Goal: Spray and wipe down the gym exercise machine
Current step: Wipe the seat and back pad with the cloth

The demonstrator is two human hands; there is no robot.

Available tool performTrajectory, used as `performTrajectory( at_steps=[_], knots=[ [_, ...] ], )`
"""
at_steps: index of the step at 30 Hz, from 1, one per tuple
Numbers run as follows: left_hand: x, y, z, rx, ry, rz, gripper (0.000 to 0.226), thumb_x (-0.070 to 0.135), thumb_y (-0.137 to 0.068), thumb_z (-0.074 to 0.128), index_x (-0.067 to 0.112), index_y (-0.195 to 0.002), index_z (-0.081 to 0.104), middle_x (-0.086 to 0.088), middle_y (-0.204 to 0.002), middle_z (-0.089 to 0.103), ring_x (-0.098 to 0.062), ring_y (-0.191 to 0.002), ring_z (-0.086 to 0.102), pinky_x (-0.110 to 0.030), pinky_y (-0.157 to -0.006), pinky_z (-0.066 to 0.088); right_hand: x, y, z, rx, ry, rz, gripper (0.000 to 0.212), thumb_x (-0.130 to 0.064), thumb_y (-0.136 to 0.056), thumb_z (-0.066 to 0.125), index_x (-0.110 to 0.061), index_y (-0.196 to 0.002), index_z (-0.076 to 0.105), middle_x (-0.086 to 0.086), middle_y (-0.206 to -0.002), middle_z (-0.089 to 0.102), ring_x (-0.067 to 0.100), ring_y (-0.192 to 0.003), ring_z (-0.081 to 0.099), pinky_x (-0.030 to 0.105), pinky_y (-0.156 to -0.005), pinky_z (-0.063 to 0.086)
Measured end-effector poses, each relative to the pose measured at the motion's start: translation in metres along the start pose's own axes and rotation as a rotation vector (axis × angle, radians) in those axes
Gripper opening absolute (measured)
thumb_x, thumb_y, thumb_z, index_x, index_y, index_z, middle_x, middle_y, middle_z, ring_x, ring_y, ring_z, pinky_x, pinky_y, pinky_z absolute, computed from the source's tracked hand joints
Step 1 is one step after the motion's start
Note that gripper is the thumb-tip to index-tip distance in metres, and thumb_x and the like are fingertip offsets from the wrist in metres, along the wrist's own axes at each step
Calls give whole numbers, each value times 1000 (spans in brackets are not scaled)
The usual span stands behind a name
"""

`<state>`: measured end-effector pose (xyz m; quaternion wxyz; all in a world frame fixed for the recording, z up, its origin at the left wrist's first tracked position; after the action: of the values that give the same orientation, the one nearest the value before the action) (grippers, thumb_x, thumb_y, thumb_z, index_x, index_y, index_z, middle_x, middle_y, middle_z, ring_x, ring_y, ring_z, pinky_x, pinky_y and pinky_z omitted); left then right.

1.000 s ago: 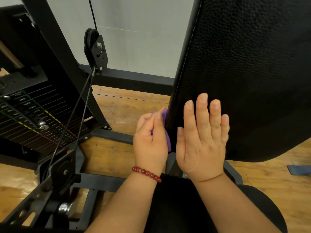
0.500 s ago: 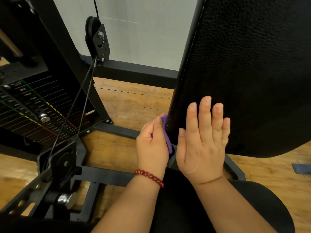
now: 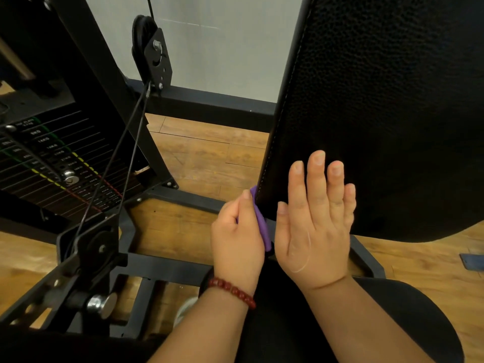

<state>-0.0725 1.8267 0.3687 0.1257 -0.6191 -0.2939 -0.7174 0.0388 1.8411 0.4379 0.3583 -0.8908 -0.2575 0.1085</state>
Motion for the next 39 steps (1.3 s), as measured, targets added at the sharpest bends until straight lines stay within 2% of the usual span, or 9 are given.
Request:
performTrajectory(
  at_steps=[6,9,11,16,22,28,30,35,39],
  knots=[
    [27,-16,8,-50,-20,107,42,34,-102,45,27,-63,60,-2,-49,53,-10,-41,52,-20,-53,47,1,0,2,2,6,-11,61,-24,-104,27,-16,-156,-4,-2,-162,-18,17,-149,-13,37,-121,-8],
    [53,-7,1,-48,-73,346,38,27,-102,45,37,-70,64,-5,-57,59,-2,-64,62,-18,-75,49,2,3,0,-6,-14,-31,62,-22,-103,29,-16,-156,-3,-2,-162,-17,17,-149,-12,36,-122,-6],
    [64,-3,1,-53,-84,421,38,23,-101,45,38,-70,62,3,-67,65,4,-73,62,-9,-76,45,2,3,0,-16,-18,-45,62,-22,-103,29,-16,-156,-3,-1,-162,-16,17,-150,-12,37,-122,-6],
    [57,-10,10,-121,-129,358,44,23,-103,42,28,-62,58,-7,-64,54,-6,-55,58,-8,-64,44,2,4,-1,-33,-18,-24,62,-22,-103,28,-16,-156,-3,-2,-162,-16,17,-150,-12,37,-122,-6],
    [49,-18,1,-92,-237,352,47,27,-102,43,31,-57,55,-3,-71,59,-2,-82,60,-3,-76,37,-2,4,2,-36,-53,39,62,-24,-103,27,-18,-155,-6,-3,-162,-18,17,-149,-13,38,-121,-6],
    [48,-12,7,-87,-207,369,49,24,-102,43,26,-55,55,-11,-66,58,-2,-74,60,-2,-74,37,-4,5,3,-26,-63,68,63,-24,-103,27,-18,-155,-6,-4,-162,-18,17,-150,-12,38,-122,-5],
    [36,-17,3,-88,-231,334,46,28,-101,44,29,-57,56,-12,-72,60,-4,-76,61,-5,-75,40,-5,5,4,-18,-56,84,64,-24,-102,28,-18,-155,-7,-4,-162,-19,17,-150,-13,39,-121,-6],
    [20,-24,0,-100,-221,179,51,42,-97,44,25,-52,58,-8,-69,61,-17,-72,63,-39,-79,53,-7,5,7,-6,-47,124,63,-26,-103,26,-18,-155,-9,-4,-161,-20,17,-149,-14,39,-121,-7],
    [14,-14,1,-33,-115,164,41,49,-96,42,21,-82,69,-6,-76,64,-19,-82,65,-46,-85,54,-6,5,9,-3,-37,108,63,-27,-104,26,-19,-154,-11,-5,-160,-22,16,-149,-15,39,-121,-7]
  ],
)
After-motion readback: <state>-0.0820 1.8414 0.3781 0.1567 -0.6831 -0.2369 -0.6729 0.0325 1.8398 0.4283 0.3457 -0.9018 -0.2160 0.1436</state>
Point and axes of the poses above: each hand's wrist, its own y-axis away from the middle knuckle, its own z-axis out of the palm, x = y × z, the point moved 8 cm from there along -y, towards the middle knuckle
